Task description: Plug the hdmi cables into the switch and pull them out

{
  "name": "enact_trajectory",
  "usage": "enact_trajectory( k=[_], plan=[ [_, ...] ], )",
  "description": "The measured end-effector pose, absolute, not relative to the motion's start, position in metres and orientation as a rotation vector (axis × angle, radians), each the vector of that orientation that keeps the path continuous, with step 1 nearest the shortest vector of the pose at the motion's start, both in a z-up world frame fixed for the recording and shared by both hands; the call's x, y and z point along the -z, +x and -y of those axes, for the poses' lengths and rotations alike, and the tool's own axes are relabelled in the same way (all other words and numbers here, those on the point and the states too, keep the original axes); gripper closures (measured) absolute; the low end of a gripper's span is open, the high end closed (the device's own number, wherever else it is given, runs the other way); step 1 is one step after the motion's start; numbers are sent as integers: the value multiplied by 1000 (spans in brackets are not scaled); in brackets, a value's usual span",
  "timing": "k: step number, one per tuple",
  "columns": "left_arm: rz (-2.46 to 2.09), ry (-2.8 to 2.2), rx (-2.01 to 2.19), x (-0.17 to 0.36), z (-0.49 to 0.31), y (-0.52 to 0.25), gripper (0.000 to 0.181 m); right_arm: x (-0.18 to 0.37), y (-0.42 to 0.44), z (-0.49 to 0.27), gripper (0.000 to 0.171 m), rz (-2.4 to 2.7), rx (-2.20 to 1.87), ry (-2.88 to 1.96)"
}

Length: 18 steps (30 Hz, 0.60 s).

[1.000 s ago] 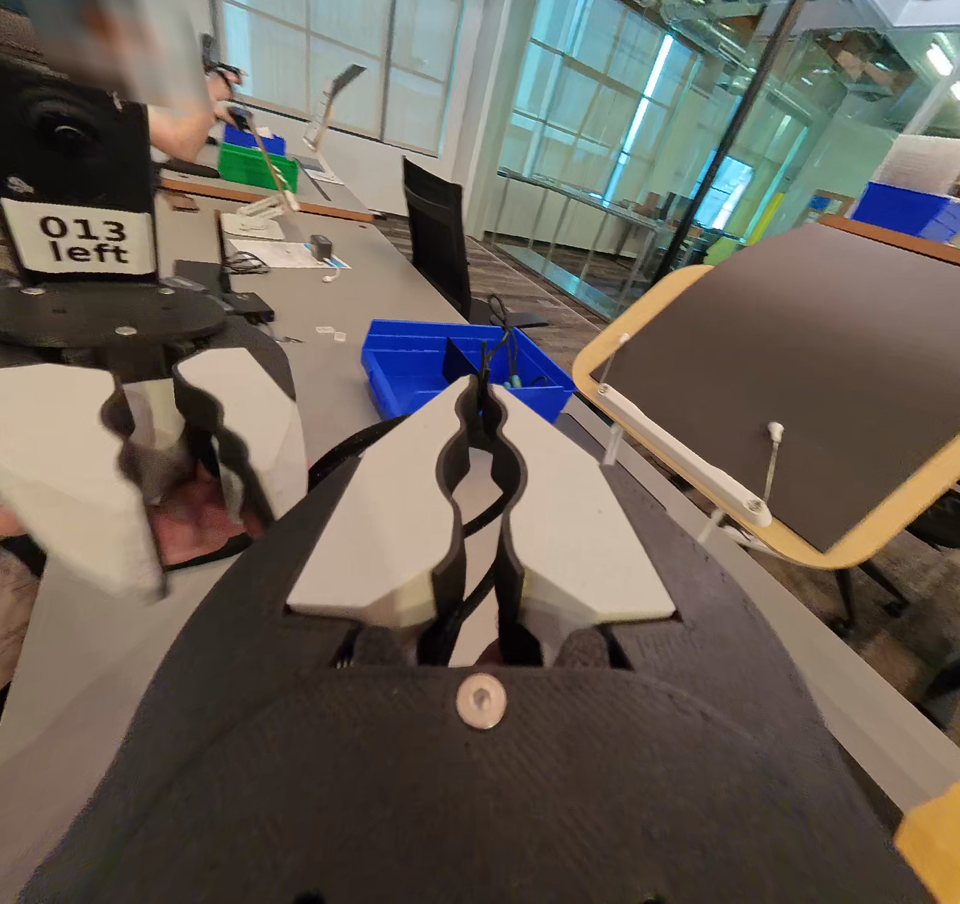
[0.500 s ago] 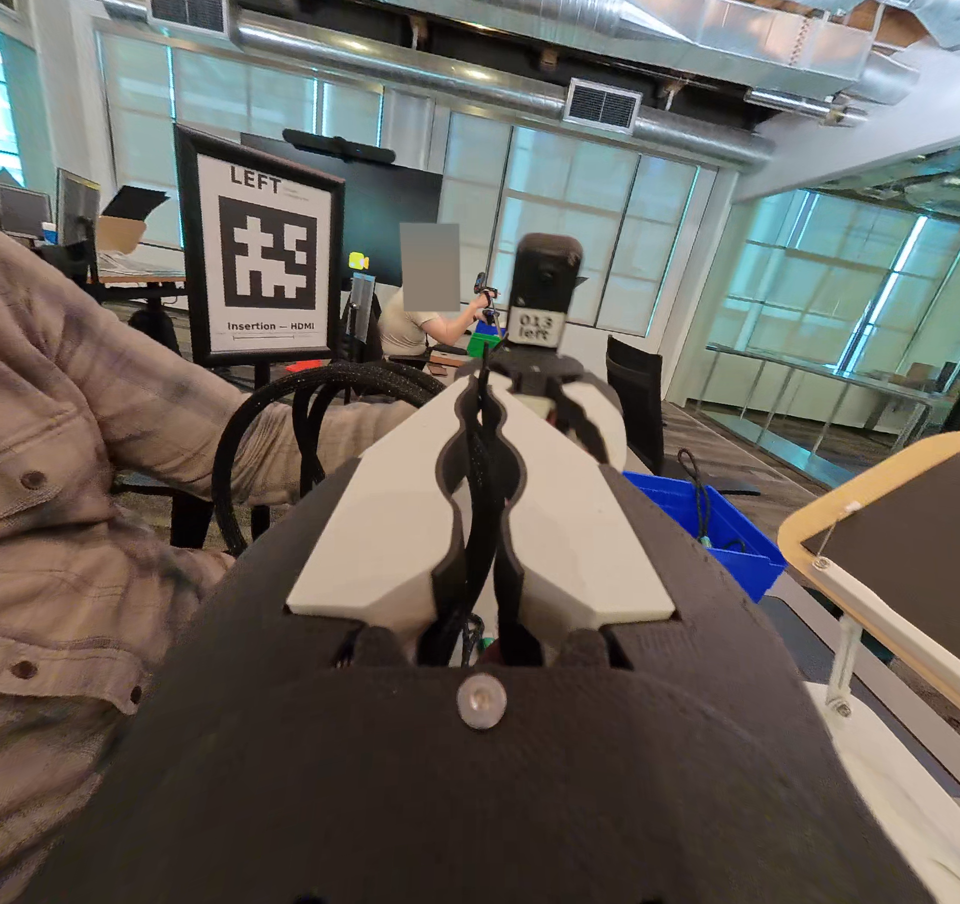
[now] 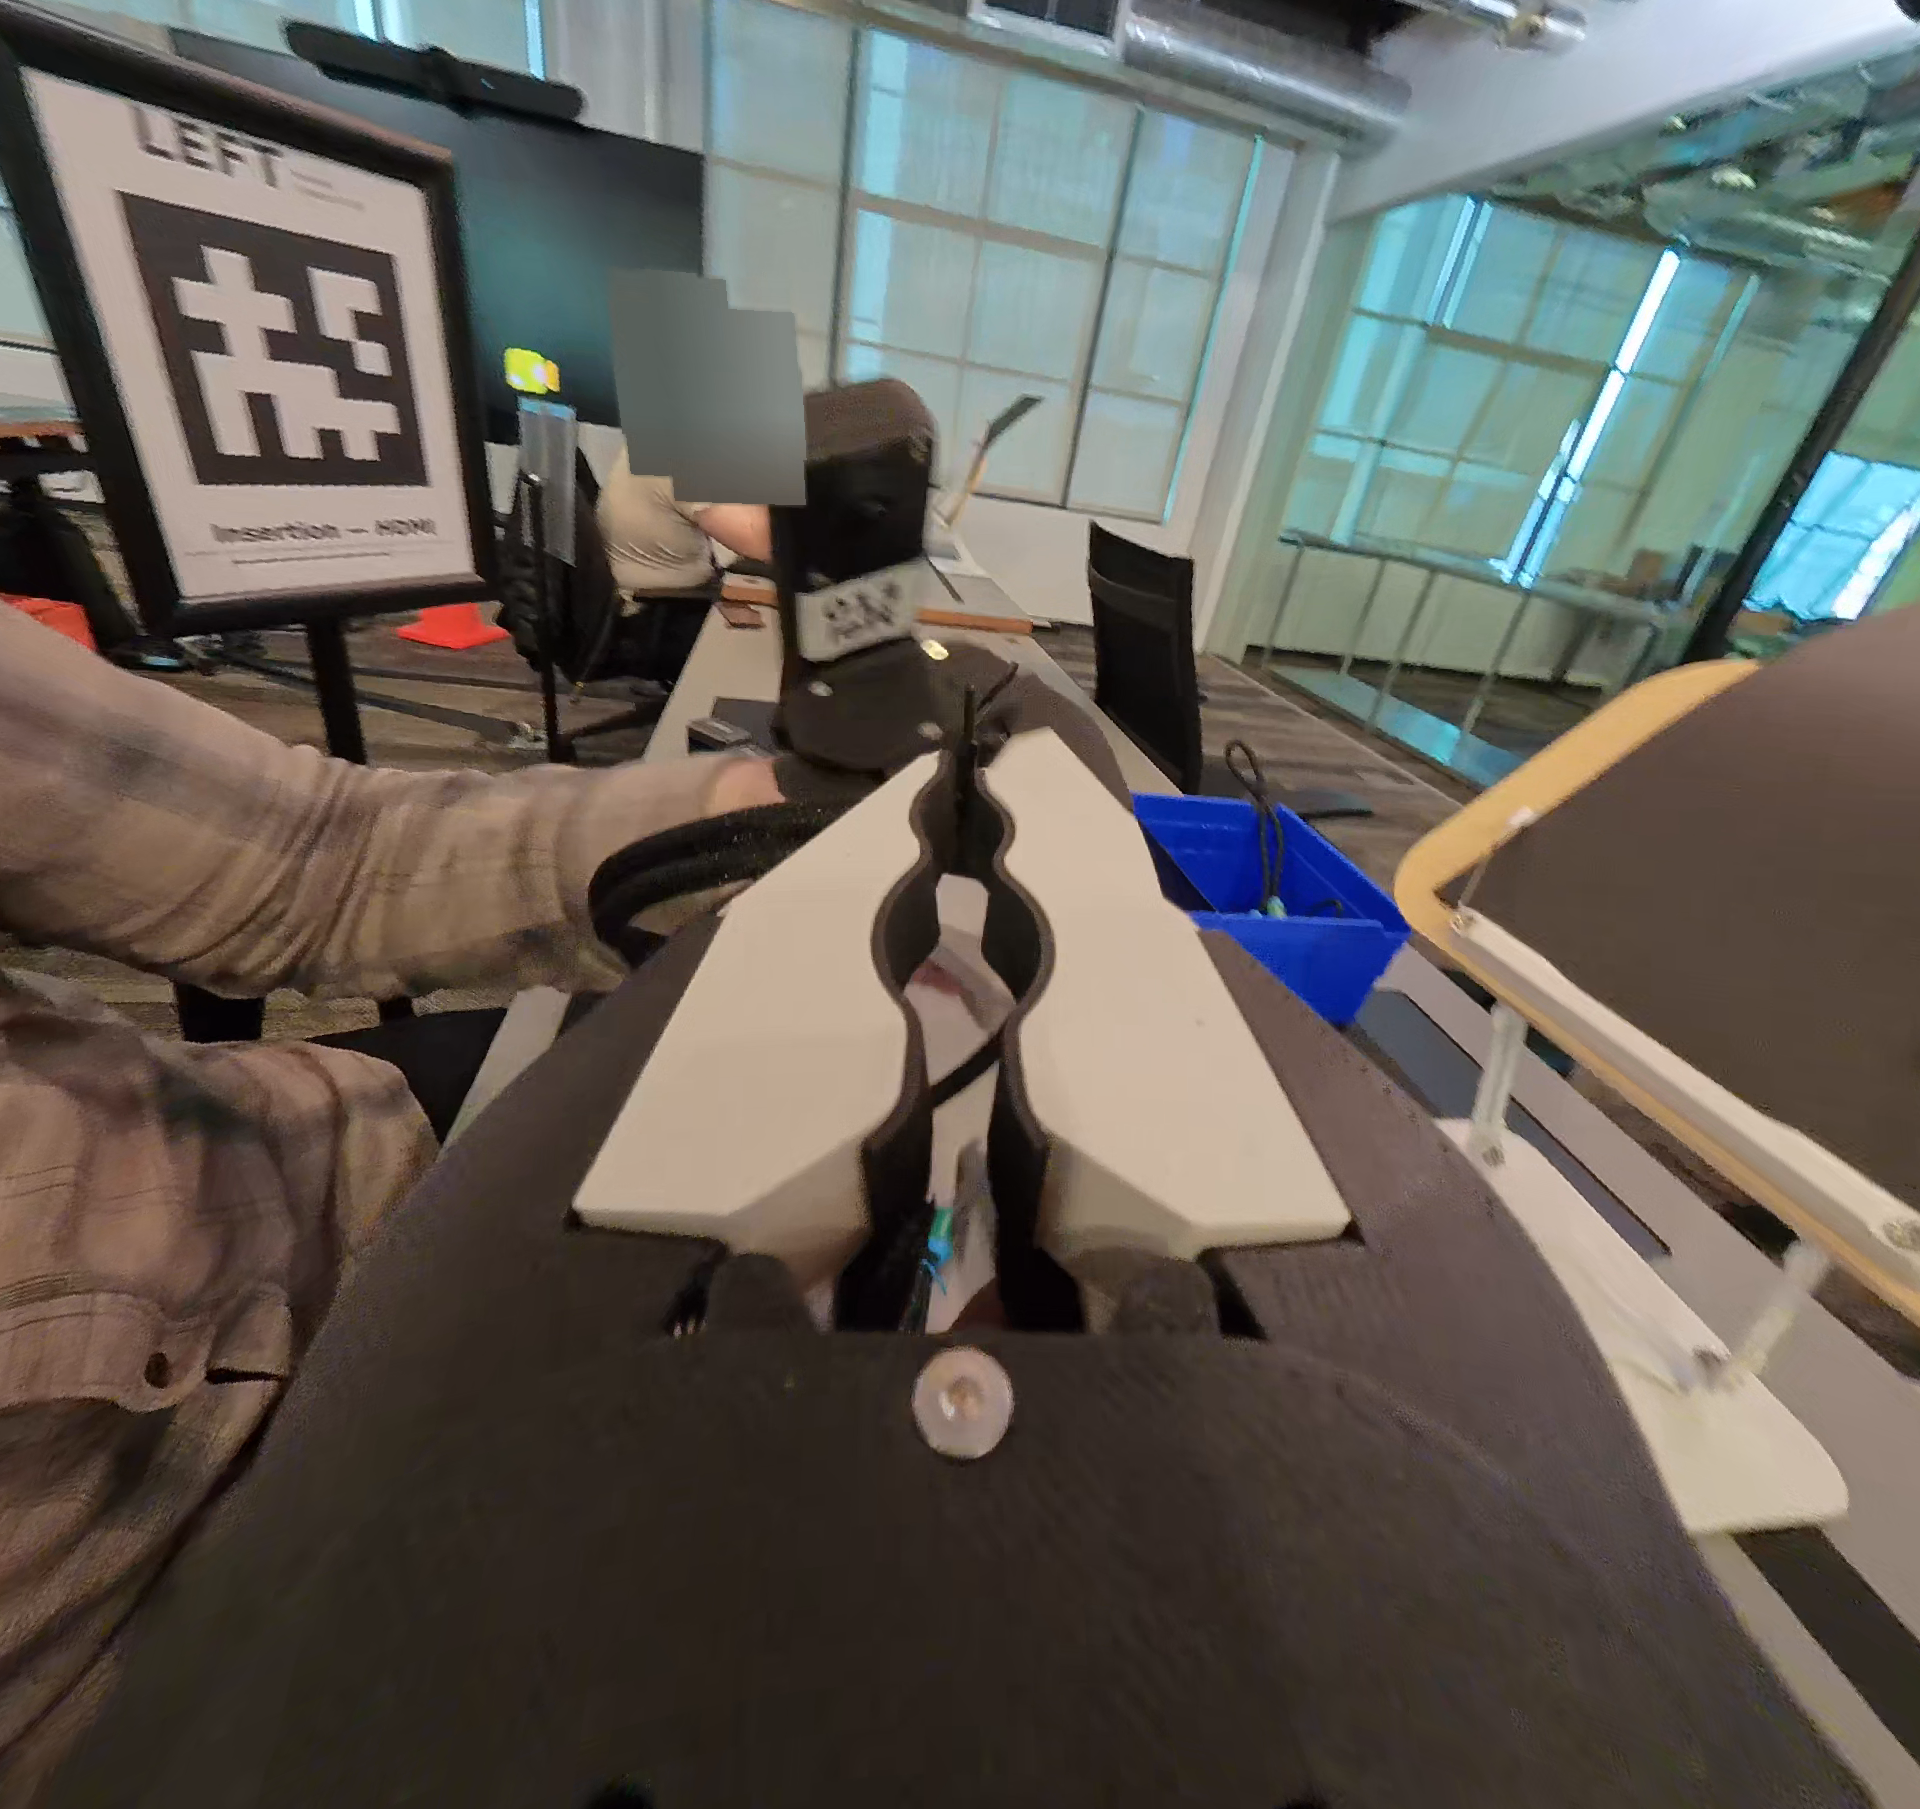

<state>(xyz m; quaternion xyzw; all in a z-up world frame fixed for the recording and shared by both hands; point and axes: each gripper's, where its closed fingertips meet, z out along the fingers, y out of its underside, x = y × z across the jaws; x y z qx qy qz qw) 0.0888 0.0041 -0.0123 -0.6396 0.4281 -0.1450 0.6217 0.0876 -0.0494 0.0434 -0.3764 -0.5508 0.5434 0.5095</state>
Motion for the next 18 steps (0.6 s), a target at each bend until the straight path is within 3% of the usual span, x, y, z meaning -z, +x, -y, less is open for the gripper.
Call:
enact_trajectory(
  k=[5,10,18],
  plan=[
    [-890,-1507,-285,-6,-13,47,173,-34,81,31,171,1291,-1249,-1039],
    [-737,-1504,-622,-16,-6,28,173,-31,72,16,171,1237,-1123,-1149],
    [-533,-1549,-618,-4,7,36,172,-20,62,-1,171,1197,-895,-1267]
  ],
)
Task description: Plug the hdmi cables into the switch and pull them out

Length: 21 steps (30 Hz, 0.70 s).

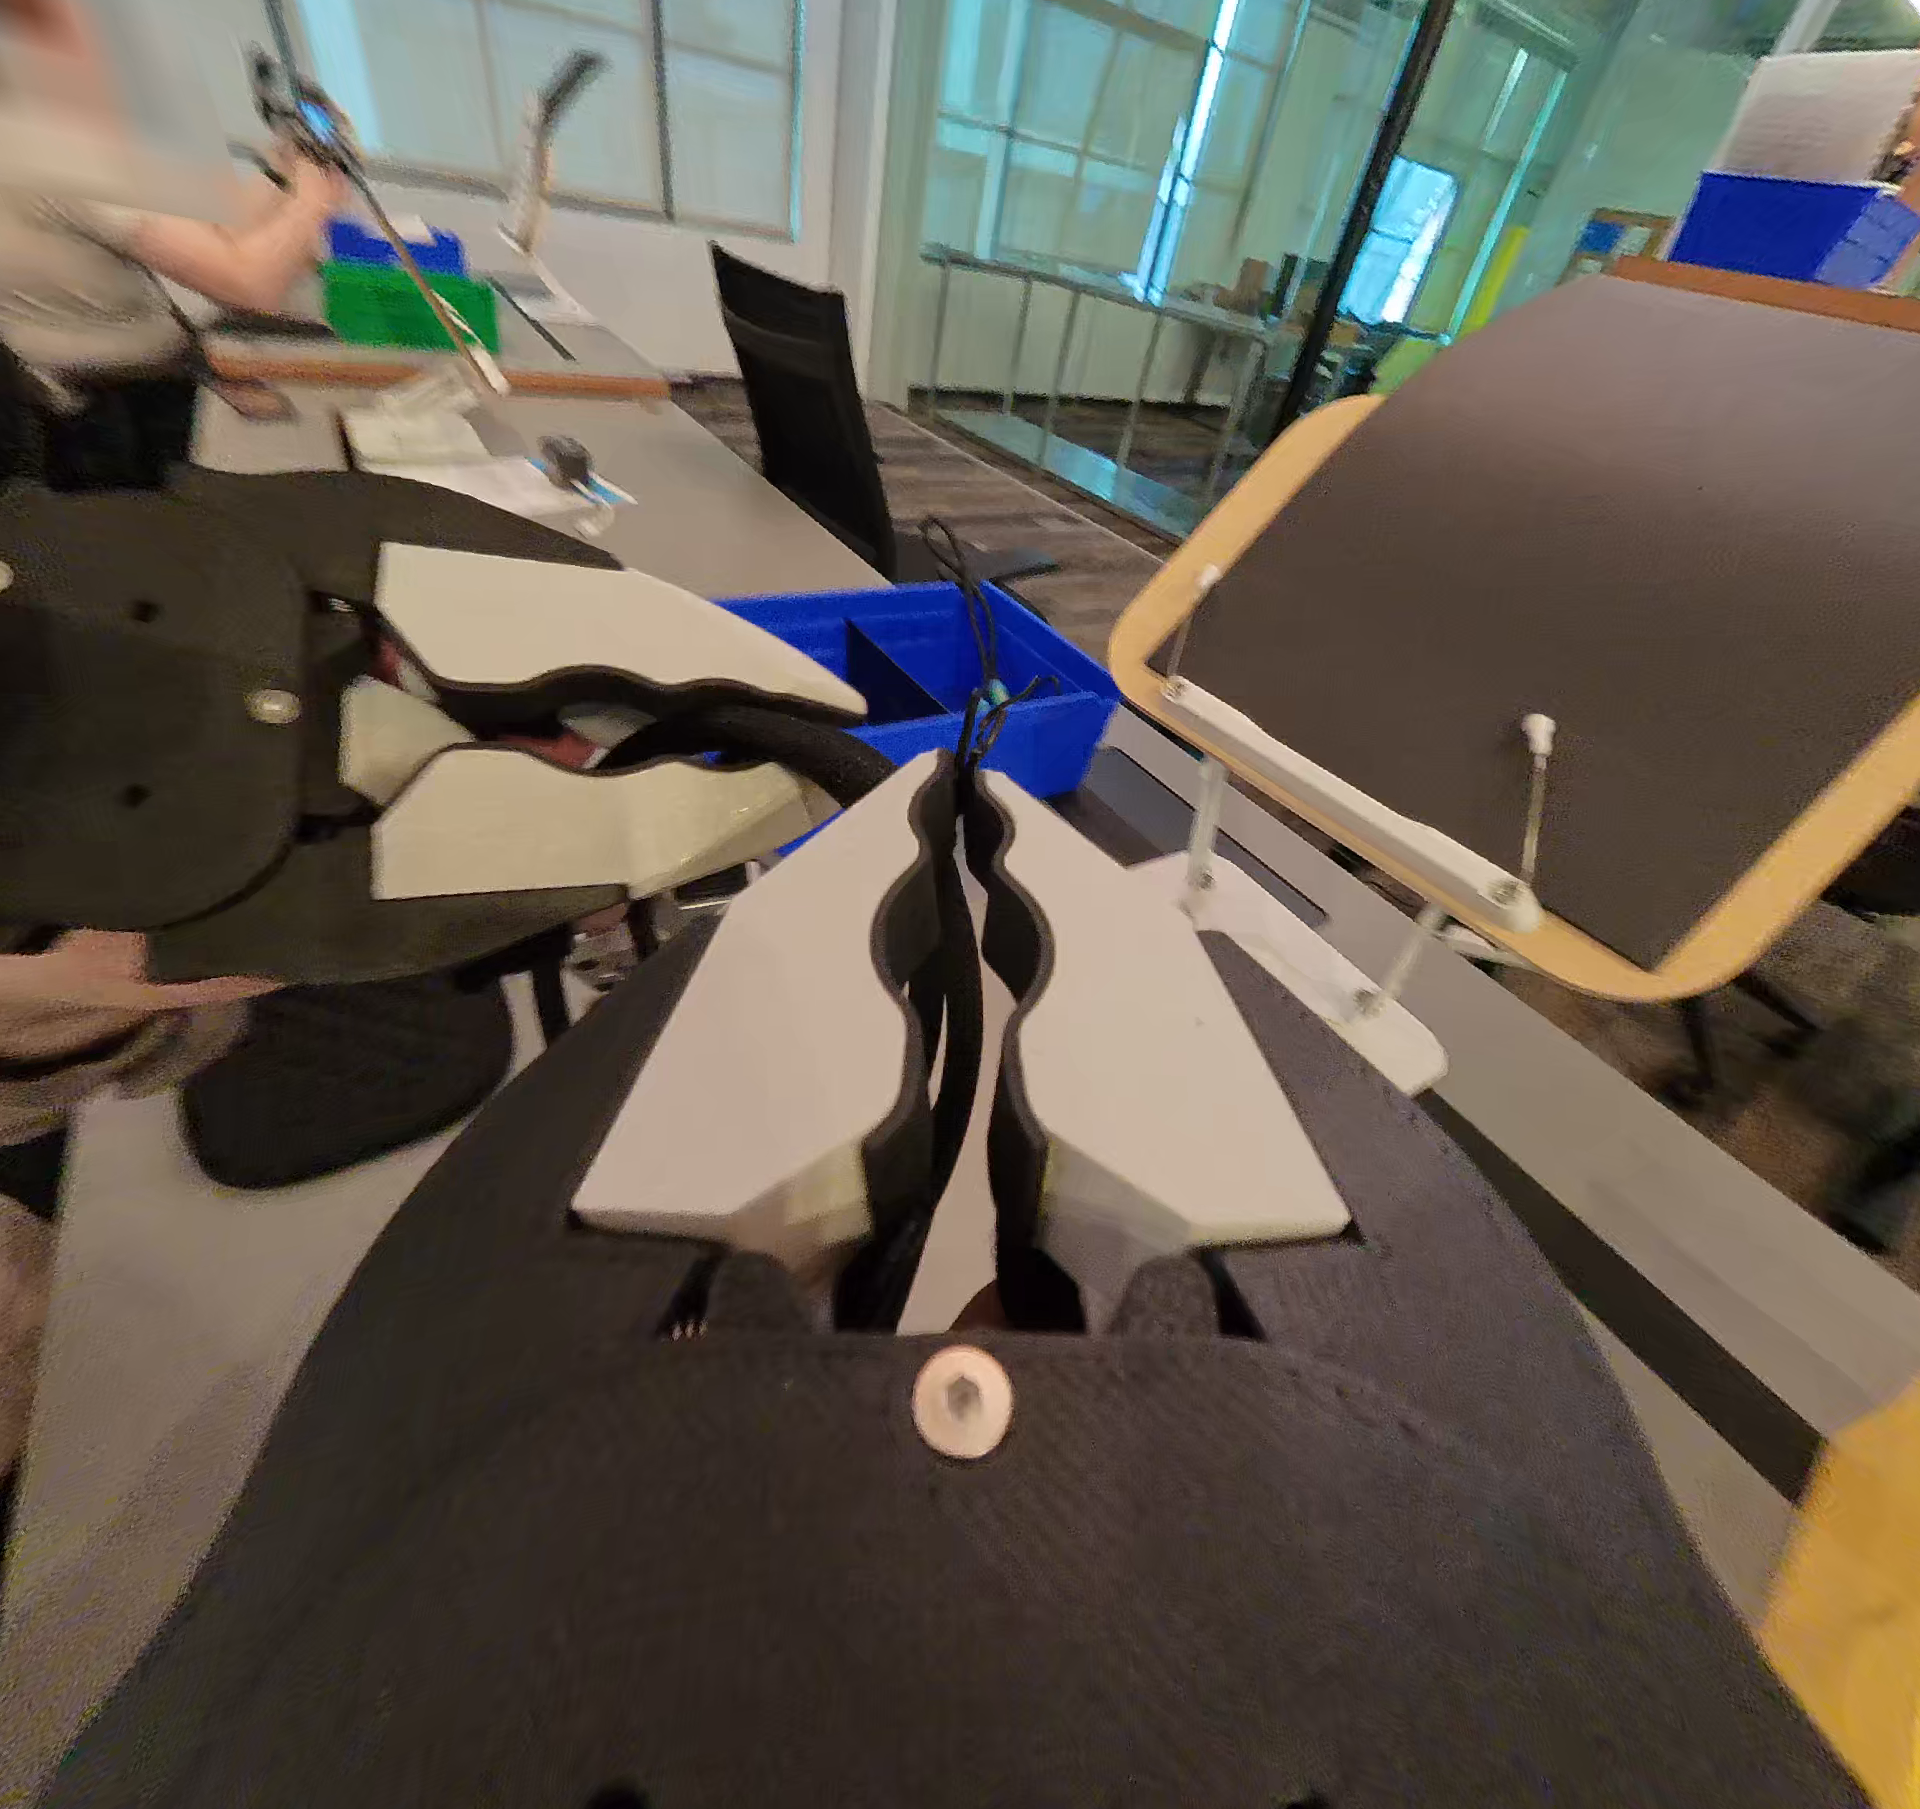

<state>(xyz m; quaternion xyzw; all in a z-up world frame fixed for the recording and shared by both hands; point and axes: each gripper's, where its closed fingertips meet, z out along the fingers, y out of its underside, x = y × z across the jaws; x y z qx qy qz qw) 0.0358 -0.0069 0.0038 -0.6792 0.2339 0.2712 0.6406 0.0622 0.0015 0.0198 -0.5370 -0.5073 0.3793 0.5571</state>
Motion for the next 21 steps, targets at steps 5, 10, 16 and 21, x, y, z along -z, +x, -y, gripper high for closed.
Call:
enact_trajectory(
  k=[5,10,16,21],
  plan=[
    [-481,-1550,-394,5,10,61,159,-7,57,-10,171,1218,-808,-1284],
    [-370,-1478,-225,0,15,78,151,-12,57,-6,171,1210,-838,-1255],
    [-308,-1426,75,-10,30,86,154,-19,56,4,171,1217,-923,-1190],
    [-393,-1339,397,-34,56,82,143,-40,67,16,171,1168,-1115,-1081]
  ],
)
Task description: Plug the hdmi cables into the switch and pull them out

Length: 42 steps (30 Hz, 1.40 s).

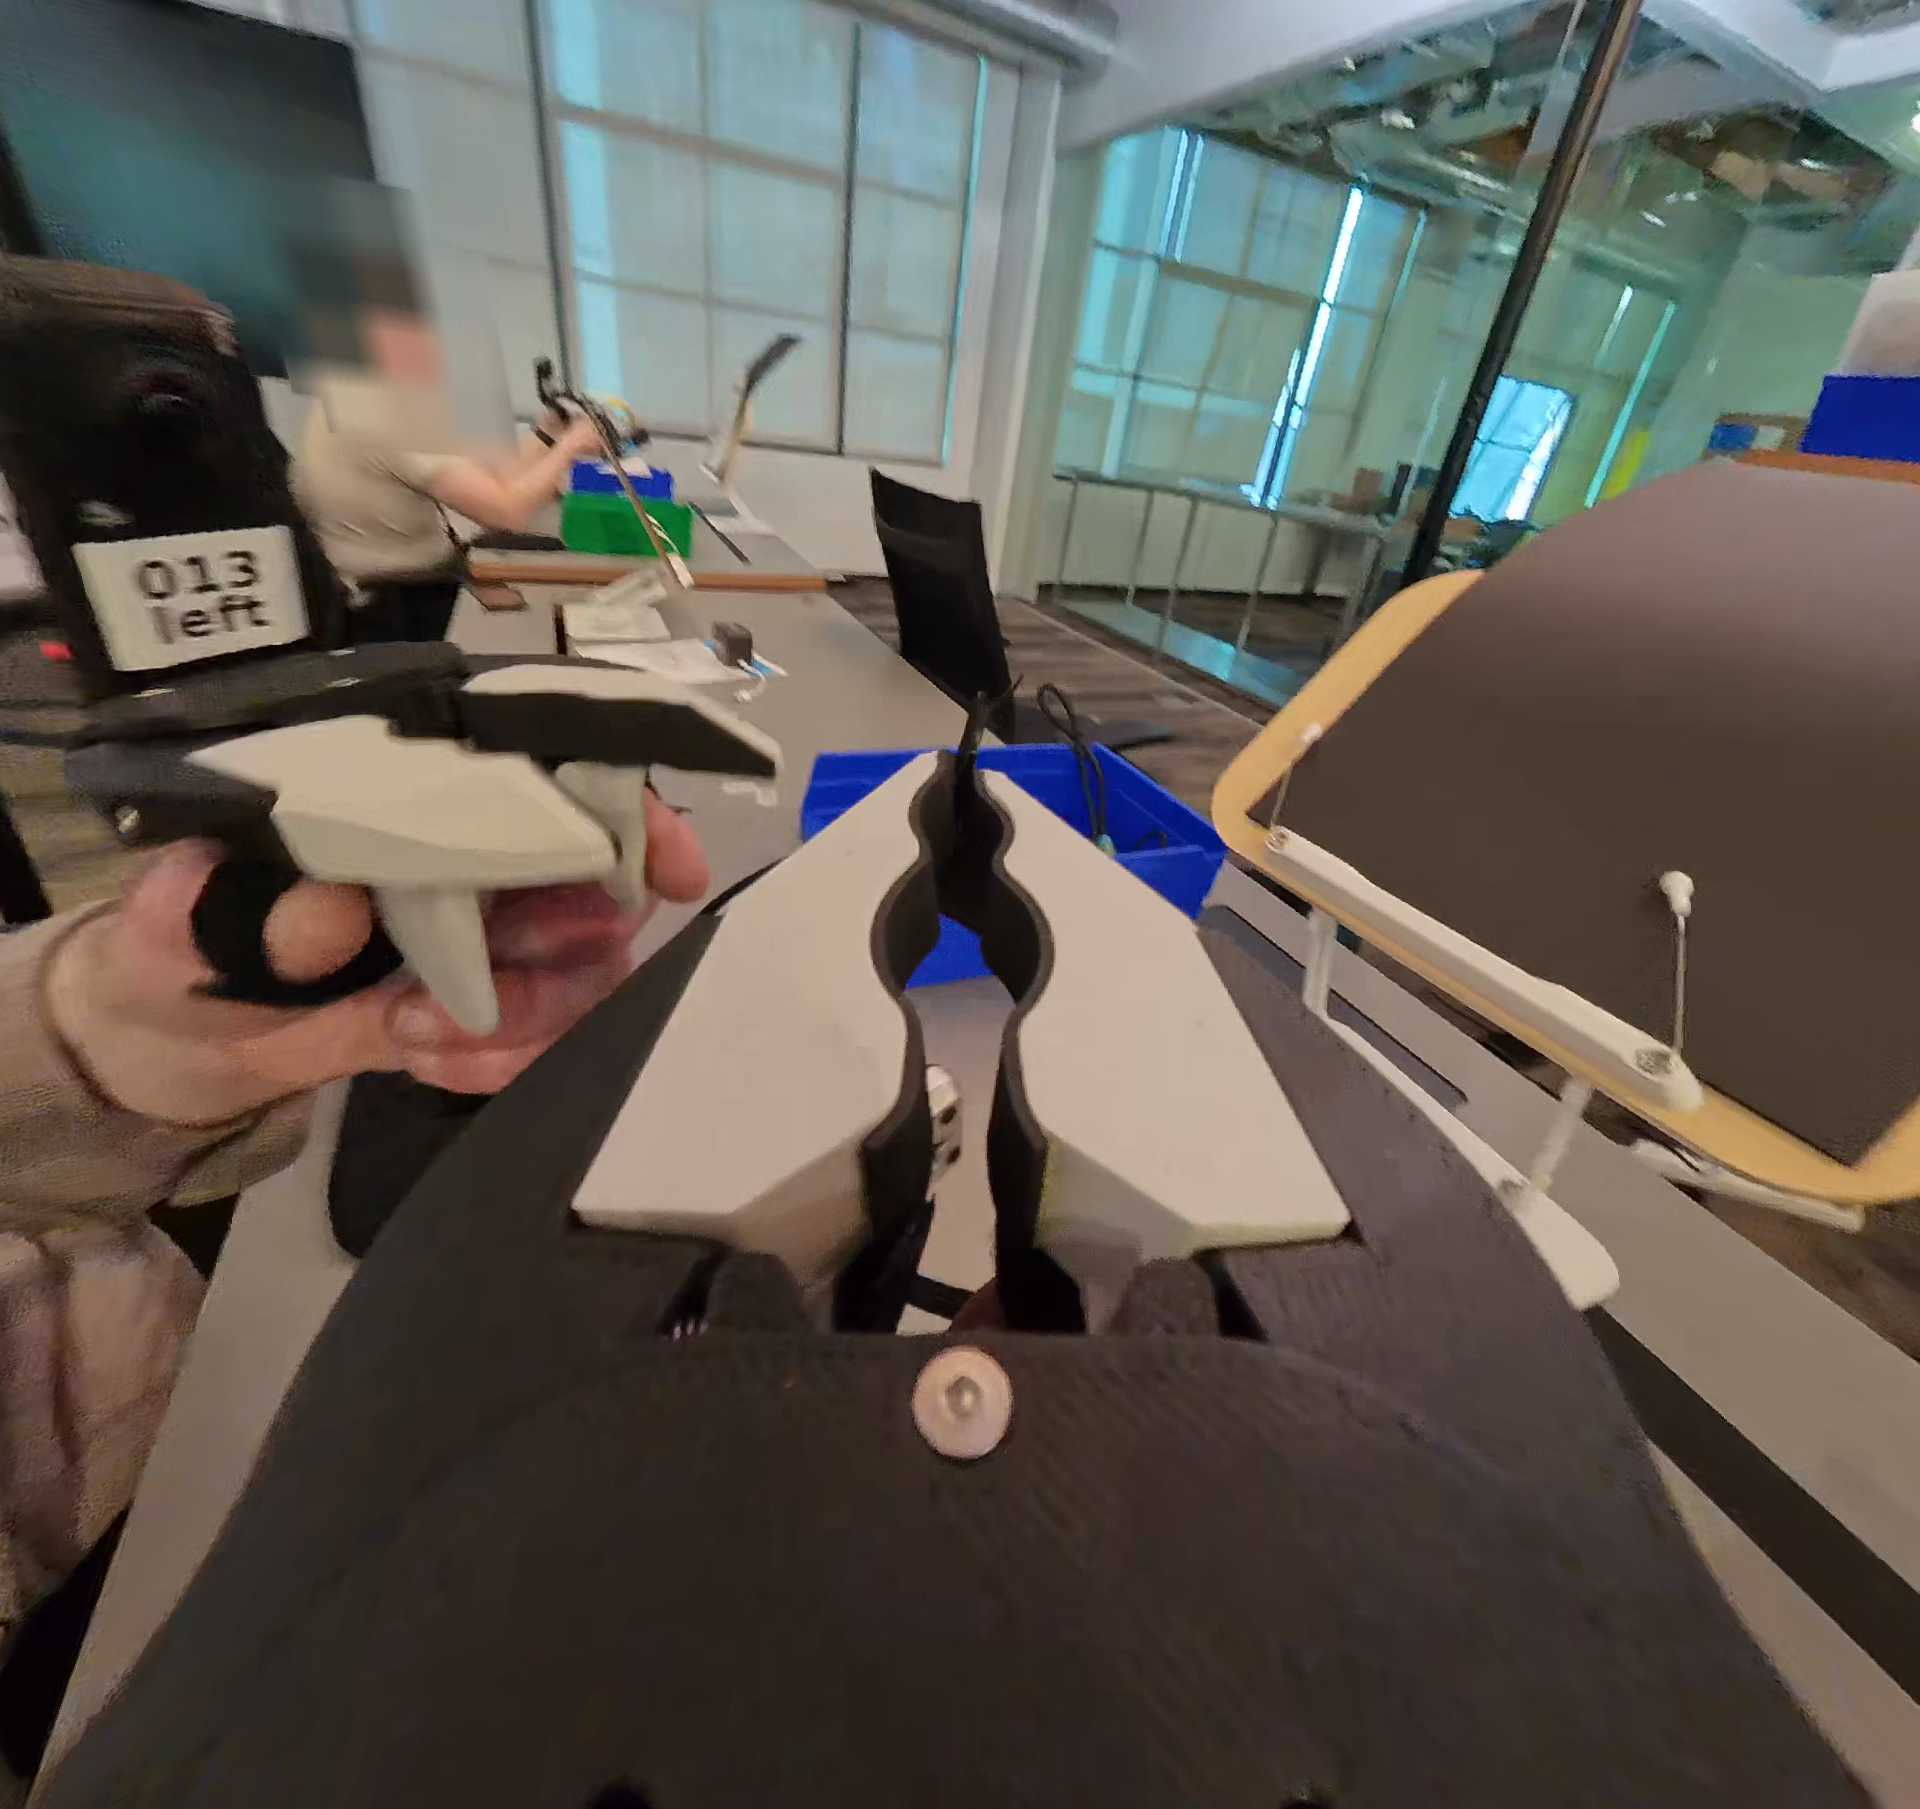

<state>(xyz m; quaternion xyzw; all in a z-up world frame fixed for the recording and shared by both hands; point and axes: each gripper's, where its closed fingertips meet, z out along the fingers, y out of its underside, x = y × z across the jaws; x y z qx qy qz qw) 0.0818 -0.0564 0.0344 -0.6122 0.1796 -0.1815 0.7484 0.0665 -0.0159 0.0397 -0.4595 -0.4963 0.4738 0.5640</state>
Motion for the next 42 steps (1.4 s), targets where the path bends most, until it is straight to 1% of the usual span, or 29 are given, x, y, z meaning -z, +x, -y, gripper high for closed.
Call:
enact_trajectory(
  k=[2,4,8,10,11,13,16,20,25,30,35,36,39,42],
  plan=[
    [-414,-1317,371,-43,60,65,148,-45,70,22,171,1169,-1171,-1038],
    [-471,-1363,383,-42,57,53,143,-50,74,25,171,1160,-1205,-1011],
    [-706,-1512,672,-10,59,70,145,-58,78,32,171,1156,-1266,-968],
    [-783,-1478,755,-2,64,83,160,-54,75,33,171,1177,-1259,-974],
    [-803,-1463,739,0,66,87,170,-52,73,32,171,1182,-1250,-989],
    [-808,-1464,636,6,64,95,173,-43,70,27,171,1198,-1218,-1036],
    [-838,-1487,451,21,54,111,172,-23,63,19,171,1277,-1072,-1140],
    [-820,-1511,355,37,36,131,177,-4,57,21,171,1401,-874,-1218],
    [-666,-1478,317,36,16,143,179,-8,70,11,171,1415,-614,-1226],
    [-575,-1453,257,27,3,151,180,-22,80,11,171,1372,-611,-1193],
    [-484,-1430,248,24,-12,154,181,-15,80,10,171,1447,-264,-1195],
    [-459,-1413,256,18,-14,154,181,-14,74,20,171,1477,-297,-1170],
    [-458,-1429,302,20,-18,161,181,-28,61,46,171,1469,-577,-1082],
    [-495,-1434,316,28,-14,164,181,-30,67,47,171,1451,-733,-1057]
  ],
)
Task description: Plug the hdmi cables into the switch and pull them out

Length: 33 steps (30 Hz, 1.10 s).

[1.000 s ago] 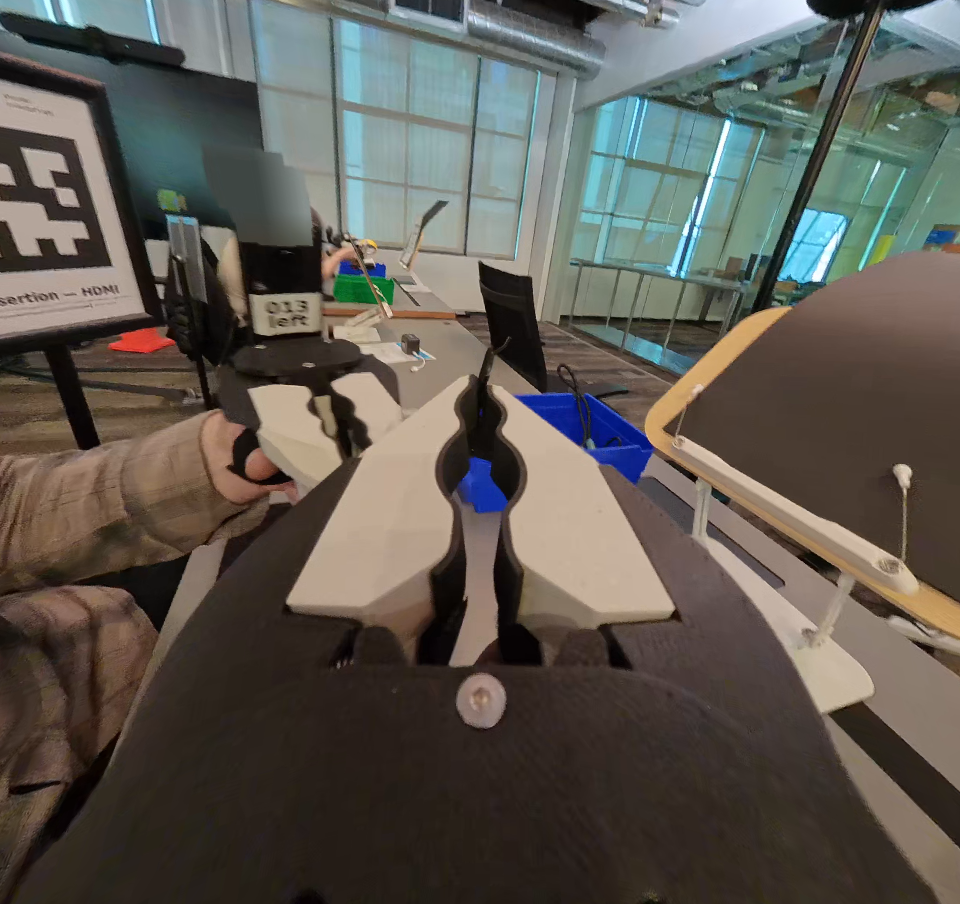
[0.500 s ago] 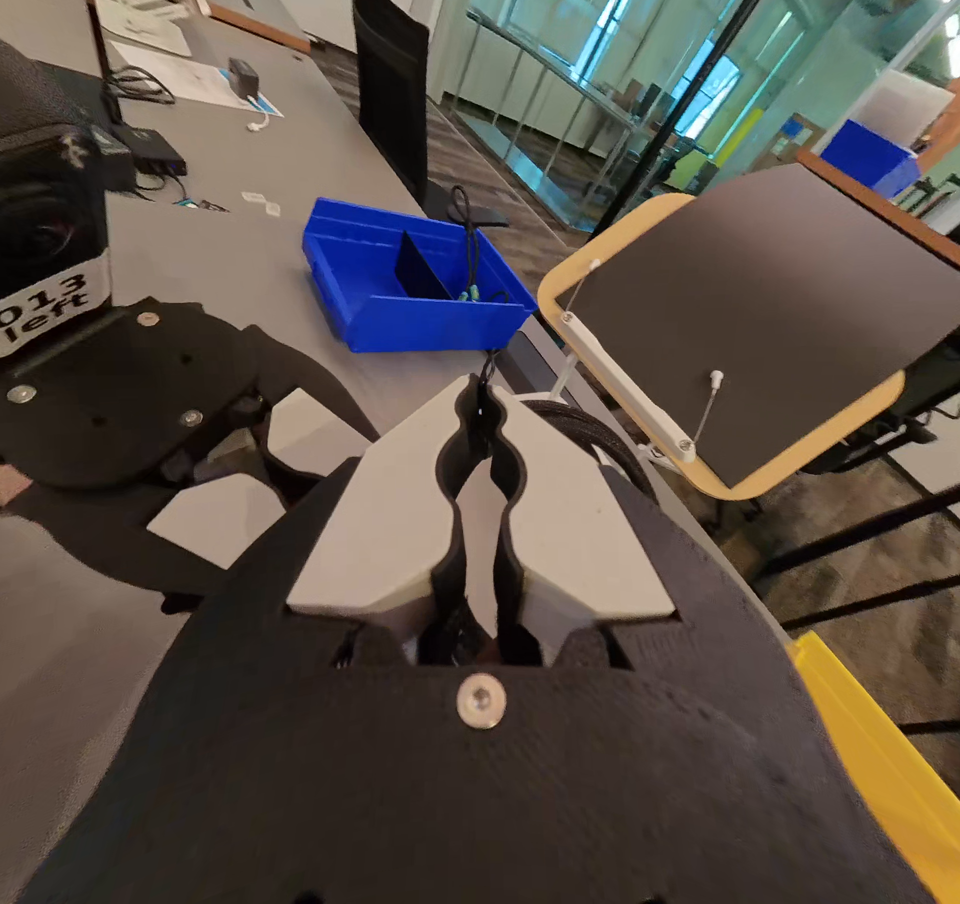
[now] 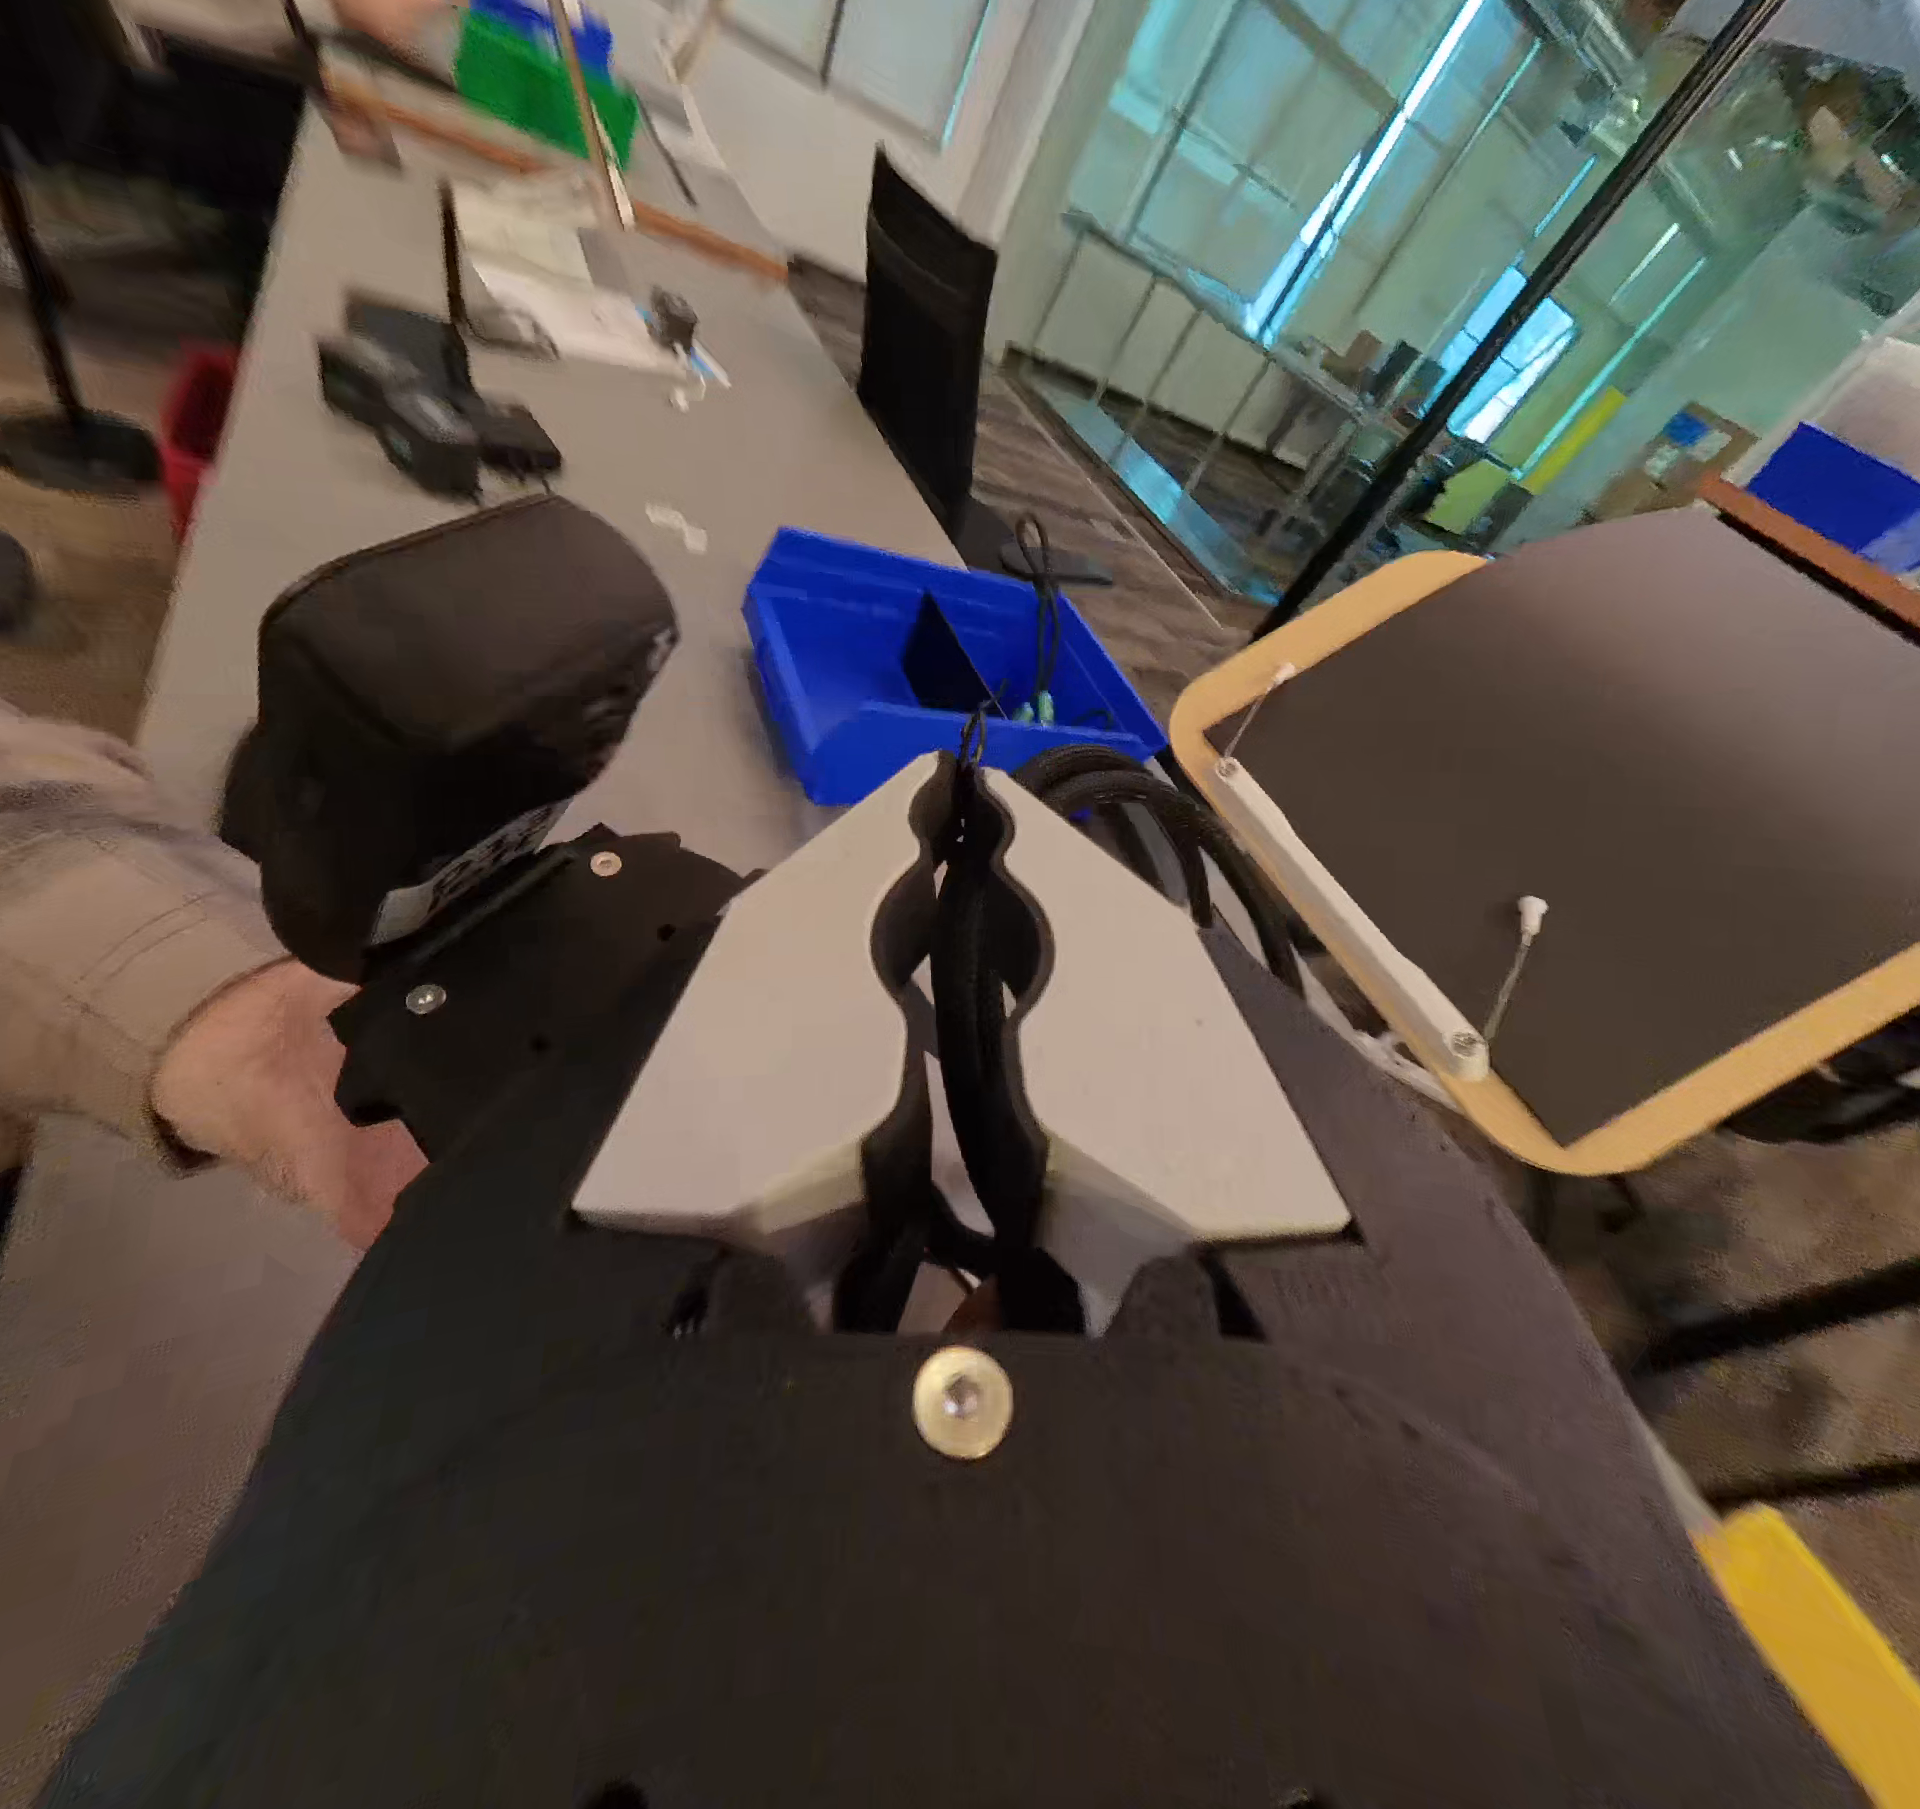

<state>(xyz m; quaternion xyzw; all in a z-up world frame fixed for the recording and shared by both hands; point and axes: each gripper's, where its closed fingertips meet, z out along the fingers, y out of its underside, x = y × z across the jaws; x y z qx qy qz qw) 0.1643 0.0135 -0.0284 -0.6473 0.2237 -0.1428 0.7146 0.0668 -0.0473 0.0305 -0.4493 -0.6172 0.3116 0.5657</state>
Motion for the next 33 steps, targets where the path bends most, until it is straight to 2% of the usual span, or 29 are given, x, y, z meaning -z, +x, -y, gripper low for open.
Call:
enact_trajectory(
  k=[4,10,14,16,17,18,21,22,23,25,27,29,33],
  plan=[
    [-550,-1443,317,37,-5,163,178,-36,76,43,171,1369,-1050,-1012],
    [-688,-1469,324,42,30,163,154,-34,84,36,171,1315,-1268,-999],
    [-737,-1339,209,-1,59,127,154,-35,92,33,171,1284,-1371,-979],
    [-729,-1302,135,-29,55,96,139,-34,93,33,171,1285,-1403,-971],
    [-747,-1322,95,-35,47,82,126,-35,94,36,171,1291,-1419,-959],
    [-793,-1354,76,-35,37,72,116,-36,94,39,171,1297,-1434,-948],
    [-1000,-1417,144,-18,16,68,100,-37,92,53,171,1346,-1470,-907],
    [-1089,-1444,194,-7,13,71,102,-37,91,57,171,1362,-1474,-899],
    [-1177,-1468,268,3,15,75,114,-36,89,59,171,1372,-1478,-895],
    [-1293,-1470,344,17,21,77,151,-35,88,62,171,1382,-1499,-892],
    [-1302,-1498,358,23,21,74,169,-31,89,57,171,1384,-1509,-921],
    [-1265,-1547,284,28,19,68,173,-22,88,44,171,1369,-1503,-1016],
    [-1086,-1691,-6,40,18,66,169,5,83,11,171,1349,-1334,-1227]
  ],
)
